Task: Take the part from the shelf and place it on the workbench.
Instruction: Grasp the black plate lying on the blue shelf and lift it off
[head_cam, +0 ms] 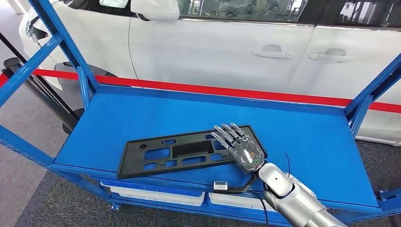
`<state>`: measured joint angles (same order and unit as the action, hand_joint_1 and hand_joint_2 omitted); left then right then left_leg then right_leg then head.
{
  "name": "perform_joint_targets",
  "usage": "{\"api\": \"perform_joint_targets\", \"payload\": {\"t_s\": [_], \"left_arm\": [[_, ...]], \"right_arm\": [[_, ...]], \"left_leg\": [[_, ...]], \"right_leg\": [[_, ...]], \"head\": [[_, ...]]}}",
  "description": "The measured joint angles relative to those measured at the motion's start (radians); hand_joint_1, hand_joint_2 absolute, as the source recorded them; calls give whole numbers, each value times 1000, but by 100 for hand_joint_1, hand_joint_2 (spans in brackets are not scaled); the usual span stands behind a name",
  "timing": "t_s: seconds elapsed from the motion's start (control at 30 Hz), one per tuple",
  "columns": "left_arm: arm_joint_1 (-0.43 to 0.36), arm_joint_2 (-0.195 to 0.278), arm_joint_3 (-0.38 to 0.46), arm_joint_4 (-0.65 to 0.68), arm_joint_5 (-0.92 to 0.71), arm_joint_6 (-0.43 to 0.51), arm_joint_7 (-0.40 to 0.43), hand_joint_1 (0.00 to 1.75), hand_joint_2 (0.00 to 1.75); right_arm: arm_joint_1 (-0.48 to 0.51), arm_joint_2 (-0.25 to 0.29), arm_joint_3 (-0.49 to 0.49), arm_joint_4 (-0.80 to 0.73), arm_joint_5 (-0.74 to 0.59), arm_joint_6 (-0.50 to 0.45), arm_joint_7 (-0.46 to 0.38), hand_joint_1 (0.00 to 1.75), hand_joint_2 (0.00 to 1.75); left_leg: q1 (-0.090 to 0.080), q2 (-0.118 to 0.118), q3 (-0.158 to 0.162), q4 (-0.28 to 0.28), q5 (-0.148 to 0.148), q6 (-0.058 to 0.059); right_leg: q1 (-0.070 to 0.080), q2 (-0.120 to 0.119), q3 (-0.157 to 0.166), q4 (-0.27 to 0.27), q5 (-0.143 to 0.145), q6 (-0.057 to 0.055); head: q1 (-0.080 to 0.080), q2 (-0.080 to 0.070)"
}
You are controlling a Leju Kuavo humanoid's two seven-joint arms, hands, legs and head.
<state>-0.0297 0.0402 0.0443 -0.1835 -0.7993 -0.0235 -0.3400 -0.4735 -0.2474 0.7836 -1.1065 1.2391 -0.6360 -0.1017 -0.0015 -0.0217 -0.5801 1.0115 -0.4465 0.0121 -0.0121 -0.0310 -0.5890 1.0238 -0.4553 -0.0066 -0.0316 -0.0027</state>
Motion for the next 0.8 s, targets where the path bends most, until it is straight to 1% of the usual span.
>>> {"api": "perform_joint_targets", "payload": {"t_s": [0.03, 0.07, 0.1, 0.13, 0.17, 0.2, 0.23, 0.27, 0.3, 0.33, 0.37, 0.4, 0.43, 0.5, 0.53, 0.57, 0.6, 0.63, 0.67, 0.7, 0.73, 0.77, 0.8], "left_arm": [[-1, -1, 0, 0, 0, -1, 0, 0, 0], [-2, -2, 0, 0, 0, -2, -1, 0, 0], [-4, -3, 0, 0, 0, -3, -1, 0, 0], [-6, -3, 0, 0, -1, -3, -1, 0, 0], [-7, -3, 0, 0, -2, -4, -1, 0, 0], [-6, -3, 0, 0, -4, -3, -1, 0, 0], [-5, -3, 0, 0, -6, -3, -1, 0, 0], [-5, -3, 0, 0, -8, -2, -1, 0, 0], [-5, -4, 0, 0, -10, -1, -1, 0, 0], [-5, -5, 0, 0, -12, 1, -1, 0, 0], [-5, -7, 0, 0, -15, 3, -1, 0, 0], [-5, -9, 0, 0, -17, 5, -1, 0, 0], [-4, -11, 0, 0, -19, 7, 0, 0, 0], [-4, -13, 0, 0, -21, 8, 2, 0, 0], [-4, -15, 0, 0, -21, 8, 3, 0, 0], [-4, -16, 0, 0, -22, 8, 3, 0, 0], [-4, -17, 0, 0, -23, 8, 3, 0, 0], [-3, -18, 0, 0, -23, 8, 3, 0, 0], [-2, -19, 0, 0, -24, 8, 3, 0, 0], [1, -19, 0, 0, -24, 8, 3, 0, 0], [4, -20, 0, 0, -24, 8, 3, 0, 0], [6, -20, 0, 0, -24, 8, 3, 0, 0], [7, -20, 0, 0, -25, 8, 3, 0, 0]], "right_arm": [[-2, 1, 1, 7, 0, 0, 0, 0, 175], [-4, 3, 1, 14, 0, 0, 0, 0, 175], [-5, 6, 1, 22, 1, 0, 0, 0, 175], [-6, 9, 2, 30, 2, 1, 1, 0, 175], [-7, 13, 2, 38, 3, 2, 3, 0, 175], [-8, 19, 2, 48, 6, 2, 5, 0, 175], [-9, 25, 2, 58, 9, 1, 7, 0, 175], [-11, 31, 2, 68, 12, -1, 8, 0, 175], [-15, 37, 2, 77, 15, -4, 9, 0, 175], [-19, 44, 2, 87, 16, -8, 8, 0, 175], [-24, 52, 2, 95, 18, -13, 8, 0, 175], [-27, 62, 2, 104, 19, -17, 7, 0, 175], [-29, 71, 2, 112, 21, -21, 6, 0, 175], [-28, 89, 3, 127, 25, -27, 4, 0, 175], [-26, 94, 5, 134, 28, -29, 3, 13, 175], [-26, 98, 8, 141, 30, -30, 1, 44, 175], [-25, 100, 12, 145, 32, -30, -1, 81, 175], [-25, 101, 17, 148, 33, -30, -2, 120, 175], [-24, 101, 21, 149, 33, -29, -2, 147, 175], [-23, 101, 24, 151, 33, -27, -3, 157, 175], [-22, 101, 28, 153, 31, -25, -3, 161, 175], [-21, 101, 31, 154, 29, -23, -4, 162, 175], [-19, 101, 34, 155, 27, -21, -5, 164, 175]], "left_leg": [[3, -1, 5, -5, 6, 7], [6, -1, 9, -10, 12, 12], [8, -2, 11, -13, 16, 16], [7, -3, 9, -14, 17, 19], [6, -3, 8, -14, 17, 19], [6, -3, 8, -14, 17, 19], [6, -3, 9, -14, 17, 19], [6, -3, 11, -14, 16, 19], [6, -3, 13, -14, 15, 17], [4, -3, 15, -13, 14, 15], [2, -3, 15, -12, 12, 11], [1, -2, 15, -12, 10, 7], [0, -1, 14, -11, 9, 1], [2, -1, 15, -9, 7, -12], [4, -1, 14, 0, -1, -19], [4, -1, 5, 25, -20, -26], [6, -1, -12, 69, -50, -32], [6, 1, -38, 127, -87, -38], [6, 2, -67, 191, -122, -42], [7, 3, -89, 242, -144, -45], [8, 4, -97, 264, -147, -46], [9, 5, -88, 252, -133, -47], [10, 5, -60, 201, -103, -47]], "right_leg": [[0, 2, -2, 10, -11, 4], [0, 5, -12, 38, -32, 7], [-2, 9, -33, 87, -63, 9], [-3, 14, -62, 153, -98, 10], [-4, 17, -90, 217, -124, 10], [-4, 18, -110, 262, -137, 11], [-5, 18, -113, 273, -131, 11], [-5, 18, -97, 245, -107, 9], [-5, 17, -65, 185, -73, 6], [-3, 13, -27, 114, -44, 1], [-1, 9, 7, 51, -27, -2], [2, 4, 29, 9, -19, -5], [5, 1, 38, -11, -21, -7], [5, 0, 43, -19, -20, -12], [3, -3, 45, -22, -18, -16], [1, -7, 47, -26, -15, -21], [-1, -11, 48, -30, -13, -25], [0, -15, 47, -30, -12, -27], [0, -17, 46, -30, -12, -28], [0, -18, 45, -30, -12, -29], [0, -19, 44, -29, -12, -28], [-1, -18, 44, -29, -12, -28], [-1, -18, 45, -29, -11, -27]], "head": [[0, 0], [0, 0], [0, 0], [0, 0], [0, 0], [0, 0], [0, 0], [0, 0], [0, 0], [0, 0], [0, 0], [0, 0], [0, 0], [0, 0], [0, 0], [0, 0], [0, 0], [0, 0], [0, 0], [0, 0], [0, 0], [0, 0], [0, 0]]}}
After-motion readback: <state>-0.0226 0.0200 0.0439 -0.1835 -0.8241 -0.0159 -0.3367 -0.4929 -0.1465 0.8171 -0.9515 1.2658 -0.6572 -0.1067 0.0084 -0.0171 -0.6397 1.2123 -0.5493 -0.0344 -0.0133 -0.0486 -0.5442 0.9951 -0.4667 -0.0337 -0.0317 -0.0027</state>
